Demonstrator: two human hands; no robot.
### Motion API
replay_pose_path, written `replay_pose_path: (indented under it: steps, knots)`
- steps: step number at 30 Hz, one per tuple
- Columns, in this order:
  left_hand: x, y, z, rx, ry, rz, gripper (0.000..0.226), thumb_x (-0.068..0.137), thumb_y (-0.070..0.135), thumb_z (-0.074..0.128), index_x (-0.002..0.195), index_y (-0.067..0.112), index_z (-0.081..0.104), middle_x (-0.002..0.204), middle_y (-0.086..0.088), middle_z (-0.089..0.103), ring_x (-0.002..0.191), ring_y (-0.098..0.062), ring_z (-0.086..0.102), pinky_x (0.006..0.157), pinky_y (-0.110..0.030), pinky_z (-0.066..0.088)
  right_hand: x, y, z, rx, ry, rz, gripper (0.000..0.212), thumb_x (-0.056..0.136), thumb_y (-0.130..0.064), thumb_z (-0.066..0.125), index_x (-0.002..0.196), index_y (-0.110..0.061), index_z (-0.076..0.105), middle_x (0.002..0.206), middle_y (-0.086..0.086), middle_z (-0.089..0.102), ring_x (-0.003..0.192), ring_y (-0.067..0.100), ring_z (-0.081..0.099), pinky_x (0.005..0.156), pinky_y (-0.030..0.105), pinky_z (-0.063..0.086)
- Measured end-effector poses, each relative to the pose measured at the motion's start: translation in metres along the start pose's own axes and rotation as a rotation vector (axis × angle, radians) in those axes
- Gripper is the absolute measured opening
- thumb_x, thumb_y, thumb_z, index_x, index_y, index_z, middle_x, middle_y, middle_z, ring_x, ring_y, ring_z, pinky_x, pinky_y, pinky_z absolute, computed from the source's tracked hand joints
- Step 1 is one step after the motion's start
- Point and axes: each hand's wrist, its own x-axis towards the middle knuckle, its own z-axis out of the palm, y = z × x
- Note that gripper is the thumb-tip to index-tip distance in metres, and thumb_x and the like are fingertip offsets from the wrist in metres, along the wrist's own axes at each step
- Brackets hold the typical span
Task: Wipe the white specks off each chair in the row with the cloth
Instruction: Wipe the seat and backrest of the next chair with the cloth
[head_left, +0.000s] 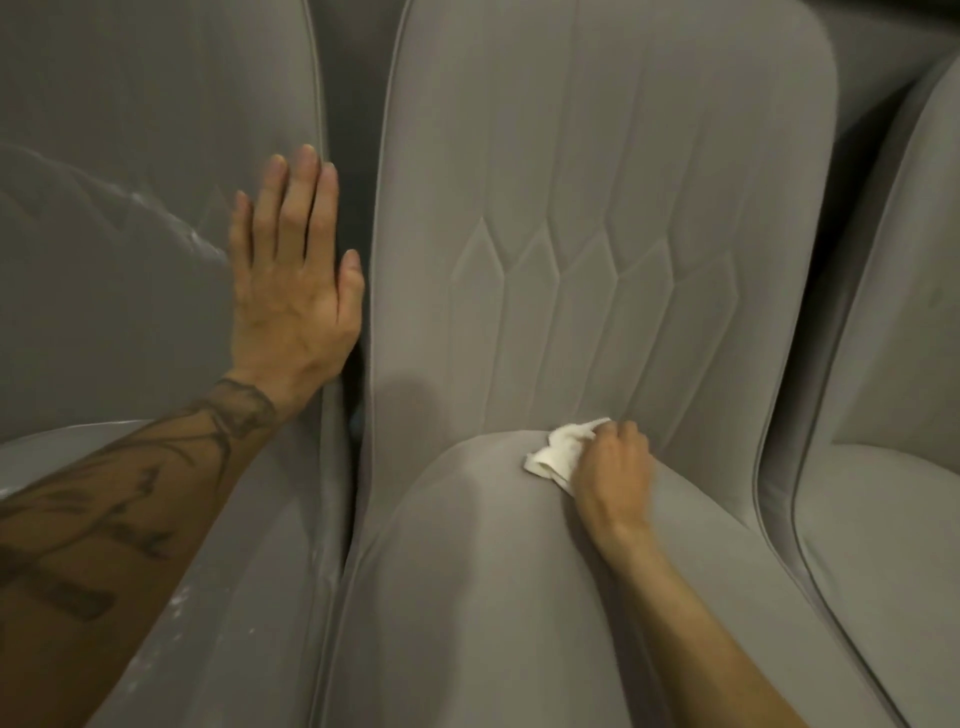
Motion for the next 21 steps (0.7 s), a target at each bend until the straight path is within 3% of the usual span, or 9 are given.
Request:
replay_pose_path:
  steps: [5, 10, 13, 15, 18, 21]
  knots:
    - [0.0, 0.002, -0.02, 0.011, -0.115, 0.01, 0.065, 0.107, 0.035, 0.037, 0.165, 0.009, 0.017, 0.173, -0.01, 0.013, 0.16, -0.029, 0.01, 0.129, -0.053, 0.008, -0.023, -0.071, 0.015, 0.159, -0.035, -0.171, 0.015, 0.077, -0.007, 0.046, 0.077, -0.003, 0.061, 0.077, 0.017, 0.061, 0.068, 0.036, 0.059, 0.063, 0.041, 0.048]
    - [-0.048, -0.002, -0.064, -0.033, -0.236, -0.032, 0.061, 0.107, 0.038, 0.034, 0.162, 0.011, 0.027, 0.17, -0.009, 0.024, 0.157, -0.026, 0.023, 0.128, -0.05, 0.012, -0.068, -0.114, 0.005, 0.355, -0.148, -0.341, 0.003, 0.084, -0.004, 0.061, 0.084, -0.007, 0.059, 0.087, 0.013, 0.058, 0.079, 0.036, 0.054, 0.07, 0.043, 0.044]
    - [-0.105, -0.01, -0.092, -0.028, -0.359, -0.115, 0.059, 0.105, 0.038, 0.033, 0.157, 0.01, 0.037, 0.163, -0.011, 0.038, 0.149, -0.028, 0.037, 0.123, -0.05, 0.024, -0.093, -0.117, -0.006, 0.446, -0.202, -0.352, 0.014, 0.095, -0.011, 0.047, 0.086, -0.009, 0.058, 0.086, 0.002, 0.052, 0.083, 0.029, 0.051, 0.071, 0.036, 0.038]
    - [-0.148, -0.018, -0.112, 0.01, -0.493, -0.156, 0.06, 0.104, 0.04, 0.03, 0.153, 0.007, 0.043, 0.156, -0.014, 0.048, 0.14, -0.032, 0.048, 0.116, -0.051, 0.033, -0.11, -0.119, -0.017, 0.421, -0.193, -0.445, 0.029, 0.094, -0.019, 0.037, 0.091, -0.004, 0.061, 0.089, 0.011, 0.057, 0.083, 0.033, 0.055, 0.072, 0.04, 0.043]
    - [-0.201, -0.027, -0.145, 0.084, -0.668, -0.206, 0.063, 0.102, 0.044, 0.026, 0.147, 0.008, 0.052, 0.147, -0.014, 0.057, 0.128, -0.034, 0.058, 0.108, -0.048, 0.035, -0.126, -0.125, -0.034, 0.42, -0.328, -0.497, 0.025, 0.097, -0.017, 0.041, 0.105, -0.003, 0.06, 0.105, 0.014, 0.056, 0.097, 0.031, 0.052, 0.086, 0.04, 0.041]
    - [-0.224, -0.033, -0.172, 0.145, -0.759, -0.239, 0.063, 0.1, 0.046, 0.024, 0.141, 0.011, 0.058, 0.138, -0.012, 0.062, 0.12, -0.034, 0.061, 0.102, -0.05, 0.044, -0.143, -0.133, -0.043, 0.42, -0.321, -0.521, 0.019, 0.094, -0.013, 0.049, 0.107, -0.005, 0.06, 0.106, 0.014, 0.056, 0.097, 0.033, 0.052, 0.085, 0.042, 0.042]
